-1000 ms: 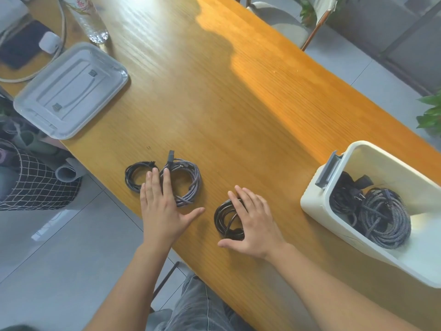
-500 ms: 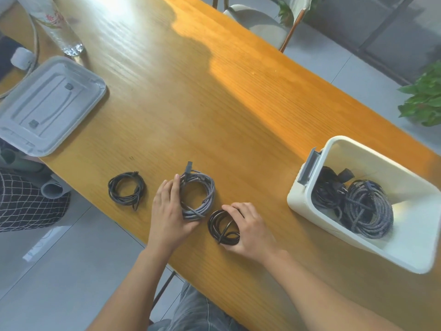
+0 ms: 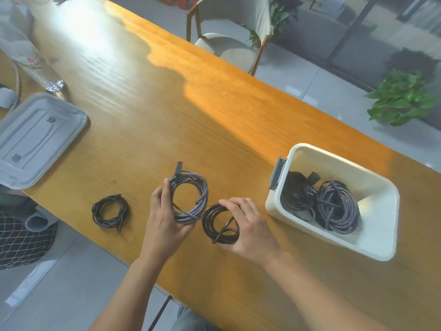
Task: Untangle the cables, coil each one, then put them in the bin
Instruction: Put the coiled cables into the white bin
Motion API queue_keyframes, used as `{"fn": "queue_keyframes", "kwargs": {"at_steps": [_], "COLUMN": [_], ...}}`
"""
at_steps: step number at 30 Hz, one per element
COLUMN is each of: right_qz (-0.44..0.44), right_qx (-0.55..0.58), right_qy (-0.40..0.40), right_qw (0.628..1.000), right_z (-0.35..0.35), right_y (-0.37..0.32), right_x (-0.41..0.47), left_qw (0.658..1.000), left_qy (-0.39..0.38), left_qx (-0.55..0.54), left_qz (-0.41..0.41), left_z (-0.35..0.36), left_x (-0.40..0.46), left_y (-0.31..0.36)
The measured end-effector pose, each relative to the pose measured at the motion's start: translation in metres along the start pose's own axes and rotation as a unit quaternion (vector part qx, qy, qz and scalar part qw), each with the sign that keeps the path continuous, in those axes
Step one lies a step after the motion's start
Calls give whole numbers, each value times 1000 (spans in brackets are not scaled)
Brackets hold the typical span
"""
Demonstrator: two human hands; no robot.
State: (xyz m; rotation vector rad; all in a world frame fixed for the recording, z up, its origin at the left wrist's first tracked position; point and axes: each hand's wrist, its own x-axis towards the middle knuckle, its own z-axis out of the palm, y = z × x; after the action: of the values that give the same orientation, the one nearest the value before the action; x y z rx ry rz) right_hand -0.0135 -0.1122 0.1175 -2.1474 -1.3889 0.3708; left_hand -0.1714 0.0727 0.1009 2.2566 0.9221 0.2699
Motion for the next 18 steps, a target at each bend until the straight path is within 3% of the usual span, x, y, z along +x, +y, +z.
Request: {"fn": "queue_keyframes", "kwargs": {"at_steps": [5,10,18], "right_qz": [-1,51,155], "right_qx": [1,5,-10], "right_qy": [62,144,299], "right_qw": [998,988,941], "right_z": [-50,-105,-183], "right_y": [-5,8,56], "right_x": [2,-12,-46], "left_qw": [998,992,974], "left_qy": [19,15,-32], "left_qx": [-9,-23,-48], "left_qz": [59,124,220], "left_z": [-10,-6,27], "left_x": [21,39,48], "left_y": [45,99,196]}}
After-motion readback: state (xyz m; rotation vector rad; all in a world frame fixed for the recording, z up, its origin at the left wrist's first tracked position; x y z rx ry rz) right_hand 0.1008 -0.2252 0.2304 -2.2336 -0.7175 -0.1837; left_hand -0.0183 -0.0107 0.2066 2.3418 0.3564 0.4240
